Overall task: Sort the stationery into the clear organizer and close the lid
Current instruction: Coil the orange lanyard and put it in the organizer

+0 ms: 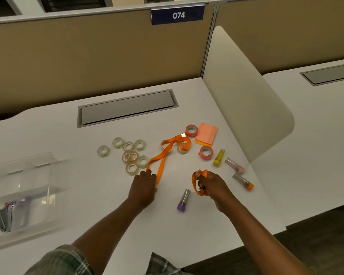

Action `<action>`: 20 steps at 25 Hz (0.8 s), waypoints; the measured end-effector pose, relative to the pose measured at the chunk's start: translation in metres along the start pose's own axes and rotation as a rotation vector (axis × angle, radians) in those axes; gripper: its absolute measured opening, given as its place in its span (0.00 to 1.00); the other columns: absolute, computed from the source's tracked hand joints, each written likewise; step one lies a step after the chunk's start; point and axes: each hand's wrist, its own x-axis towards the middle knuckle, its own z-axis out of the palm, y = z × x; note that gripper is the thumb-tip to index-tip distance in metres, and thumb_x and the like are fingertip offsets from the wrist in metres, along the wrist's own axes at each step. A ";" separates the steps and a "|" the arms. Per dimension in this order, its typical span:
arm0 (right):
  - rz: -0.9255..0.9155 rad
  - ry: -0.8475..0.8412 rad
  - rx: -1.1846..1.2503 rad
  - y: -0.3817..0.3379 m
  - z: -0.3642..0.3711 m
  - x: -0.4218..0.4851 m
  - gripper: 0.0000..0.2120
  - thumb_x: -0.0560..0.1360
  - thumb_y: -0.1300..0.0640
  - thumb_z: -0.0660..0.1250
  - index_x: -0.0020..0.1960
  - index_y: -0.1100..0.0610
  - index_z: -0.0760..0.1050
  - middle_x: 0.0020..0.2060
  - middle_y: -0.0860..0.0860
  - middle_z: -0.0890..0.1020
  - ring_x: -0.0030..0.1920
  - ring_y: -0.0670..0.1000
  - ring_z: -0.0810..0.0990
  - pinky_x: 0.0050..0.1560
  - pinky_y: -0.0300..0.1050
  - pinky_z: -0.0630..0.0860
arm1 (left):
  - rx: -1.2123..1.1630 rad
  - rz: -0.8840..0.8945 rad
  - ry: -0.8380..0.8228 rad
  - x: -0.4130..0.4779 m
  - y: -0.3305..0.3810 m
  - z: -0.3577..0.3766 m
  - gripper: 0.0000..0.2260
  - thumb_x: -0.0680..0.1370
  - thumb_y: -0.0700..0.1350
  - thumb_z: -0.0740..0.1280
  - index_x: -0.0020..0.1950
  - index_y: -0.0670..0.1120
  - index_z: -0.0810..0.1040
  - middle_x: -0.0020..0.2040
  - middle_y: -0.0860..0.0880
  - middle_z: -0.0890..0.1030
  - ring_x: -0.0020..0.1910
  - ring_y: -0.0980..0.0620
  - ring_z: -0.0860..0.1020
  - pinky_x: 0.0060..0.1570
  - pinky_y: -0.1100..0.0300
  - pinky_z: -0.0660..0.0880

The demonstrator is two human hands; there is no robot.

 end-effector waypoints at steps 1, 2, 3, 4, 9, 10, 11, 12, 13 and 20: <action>0.011 0.005 0.029 0.000 -0.002 -0.001 0.13 0.79 0.47 0.65 0.42 0.54 0.77 0.36 0.53 0.79 0.37 0.51 0.77 0.36 0.41 0.74 | 0.044 0.047 0.018 0.000 -0.004 -0.003 0.14 0.58 0.41 0.78 0.37 0.44 0.76 0.39 0.44 0.76 0.36 0.42 0.75 0.30 0.53 0.72; 0.017 0.012 0.051 0.000 -0.003 -0.001 0.13 0.80 0.46 0.64 0.44 0.55 0.78 0.36 0.53 0.79 0.38 0.51 0.77 0.34 0.39 0.71 | 0.037 0.080 0.036 0.003 -0.008 -0.008 0.11 0.59 0.39 0.76 0.35 0.45 0.75 0.37 0.44 0.76 0.35 0.42 0.75 0.30 0.52 0.72; 0.023 0.028 0.067 -0.002 -0.003 0.000 0.14 0.80 0.46 0.64 0.46 0.56 0.78 0.36 0.53 0.79 0.39 0.51 0.77 0.34 0.39 0.69 | -0.043 0.082 0.052 0.006 -0.010 -0.021 0.08 0.62 0.40 0.73 0.36 0.45 0.75 0.37 0.45 0.76 0.35 0.42 0.76 0.31 0.52 0.73; 0.018 0.046 0.080 -0.003 -0.003 0.001 0.15 0.79 0.45 0.65 0.48 0.57 0.78 0.38 0.54 0.79 0.40 0.52 0.78 0.35 0.41 0.69 | -0.178 0.049 0.093 0.013 -0.012 -0.037 0.05 0.66 0.42 0.70 0.38 0.46 0.76 0.37 0.45 0.77 0.36 0.42 0.77 0.33 0.52 0.73; -0.111 0.134 0.137 -0.032 0.000 0.007 0.07 0.77 0.50 0.68 0.49 0.54 0.76 0.41 0.53 0.79 0.42 0.51 0.76 0.38 0.42 0.69 | -0.979 -0.149 0.277 0.041 -0.019 -0.162 0.07 0.72 0.41 0.65 0.49 0.49 0.75 0.41 0.48 0.83 0.41 0.48 0.82 0.43 0.52 0.79; -0.159 0.153 0.150 -0.042 0.001 0.007 0.06 0.77 0.51 0.68 0.48 0.54 0.76 0.39 0.53 0.78 0.41 0.51 0.75 0.38 0.42 0.70 | -1.125 -0.133 0.299 0.044 -0.019 -0.192 0.09 0.74 0.38 0.64 0.52 0.48 0.75 0.42 0.46 0.83 0.40 0.48 0.83 0.44 0.50 0.81; -0.214 0.175 0.165 -0.052 0.003 0.005 0.06 0.77 0.52 0.68 0.46 0.55 0.76 0.37 0.53 0.77 0.39 0.51 0.74 0.39 0.43 0.70 | -1.250 -0.095 0.318 0.044 -0.018 -0.221 0.10 0.76 0.35 0.63 0.55 0.46 0.75 0.43 0.44 0.83 0.39 0.48 0.83 0.42 0.51 0.81; -0.267 0.197 0.169 -0.061 0.005 0.005 0.08 0.77 0.51 0.69 0.44 0.55 0.76 0.35 0.53 0.77 0.38 0.51 0.73 0.39 0.44 0.71 | -1.325 -0.043 0.341 0.043 -0.017 -0.248 0.12 0.78 0.33 0.63 0.58 0.45 0.74 0.44 0.43 0.84 0.39 0.49 0.83 0.39 0.53 0.81; -0.311 0.218 0.159 -0.069 0.008 0.003 0.09 0.77 0.50 0.69 0.42 0.55 0.76 0.34 0.53 0.77 0.37 0.51 0.73 0.39 0.44 0.71 | -1.348 0.007 0.369 0.039 -0.016 -0.274 0.13 0.78 0.33 0.63 0.60 0.44 0.73 0.45 0.43 0.84 0.40 0.49 0.82 0.36 0.57 0.79; -0.501 -0.046 0.191 -0.103 0.063 -0.020 0.04 0.76 0.53 0.72 0.46 0.54 0.81 0.36 0.51 0.81 0.37 0.49 0.75 0.43 0.46 0.74 | -1.200 0.249 0.505 -0.015 -0.027 -0.384 0.19 0.78 0.35 0.66 0.68 0.42 0.69 0.61 0.42 0.80 0.41 0.62 0.81 0.36 0.70 0.74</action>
